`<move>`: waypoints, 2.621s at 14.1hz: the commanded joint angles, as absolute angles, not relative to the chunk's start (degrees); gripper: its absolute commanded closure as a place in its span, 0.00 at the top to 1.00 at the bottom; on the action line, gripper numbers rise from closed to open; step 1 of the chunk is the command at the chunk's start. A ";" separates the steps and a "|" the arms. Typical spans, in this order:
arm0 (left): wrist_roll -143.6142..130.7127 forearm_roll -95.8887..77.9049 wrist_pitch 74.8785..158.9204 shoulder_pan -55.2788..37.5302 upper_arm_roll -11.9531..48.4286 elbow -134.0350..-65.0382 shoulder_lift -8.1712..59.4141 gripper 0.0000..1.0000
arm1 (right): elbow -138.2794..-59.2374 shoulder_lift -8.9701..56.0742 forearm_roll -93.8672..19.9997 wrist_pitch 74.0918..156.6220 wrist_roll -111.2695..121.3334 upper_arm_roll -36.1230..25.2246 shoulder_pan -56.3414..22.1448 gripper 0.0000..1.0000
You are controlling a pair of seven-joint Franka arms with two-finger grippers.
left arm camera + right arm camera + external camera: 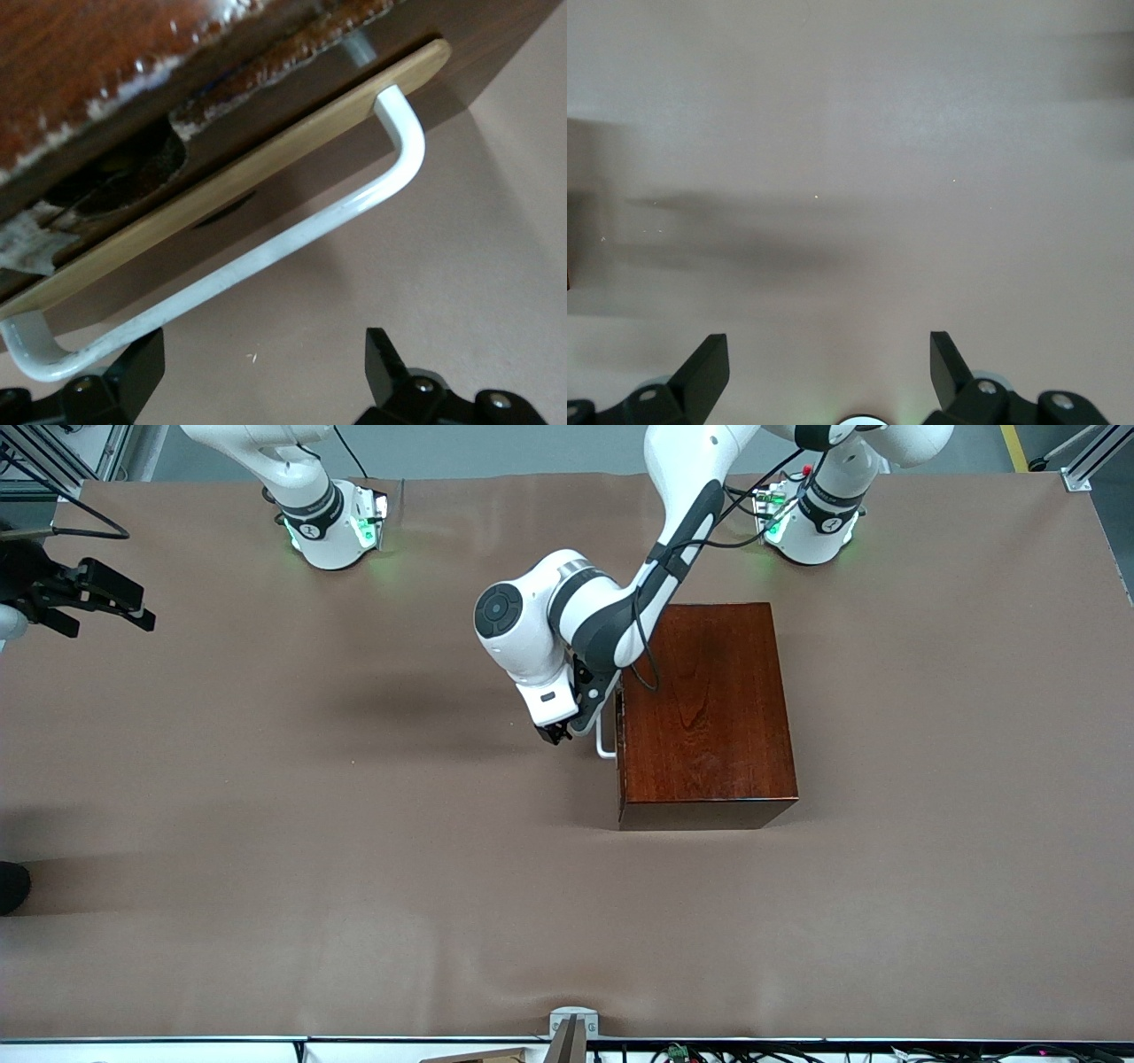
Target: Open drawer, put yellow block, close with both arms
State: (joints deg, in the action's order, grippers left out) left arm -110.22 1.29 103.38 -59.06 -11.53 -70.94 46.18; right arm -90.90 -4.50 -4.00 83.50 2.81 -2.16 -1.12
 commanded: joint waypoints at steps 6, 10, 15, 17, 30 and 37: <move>-107.15 3.08 99.39 -58.97 -11.52 -71.81 43.59 1.00 | -91.05 -5.01 -3.34 83.50 3.43 -1.32 -0.26 1.00; -96.63 2.55 105.20 -59.24 -11.07 -71.28 37.73 1.00 | -91.05 -5.01 -3.34 83.58 3.43 -1.32 -0.18 1.00; -74.59 -2.63 101.53 -48.45 -11.60 -73.21 21.20 1.00 | -91.05 -4.92 -3.60 83.67 3.34 -1.32 -0.18 1.00; -64.38 -2.64 96.70 -43.88 -11.51 -73.21 17.86 1.00 | -91.05 -4.92 -3.60 83.67 3.34 -1.32 -0.26 1.00; -13.68 -2.20 85.00 -20.68 -11.08 -86.84 -1.58 1.00 | -91.05 -4.92 -0.26 83.67 2.99 -0.97 -0.70 1.00; -3.34 -2.20 84.72 1.05 6.23 -89.47 -3.77 1.00 | -91.05 -4.83 -0.44 83.58 2.90 -1.05 -0.62 1.00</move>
State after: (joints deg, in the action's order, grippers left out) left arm -3.94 -2.47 84.68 -1.82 2.92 -86.92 -1.30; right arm -90.96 -4.47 -1.33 83.59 2.84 -1.54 -1.14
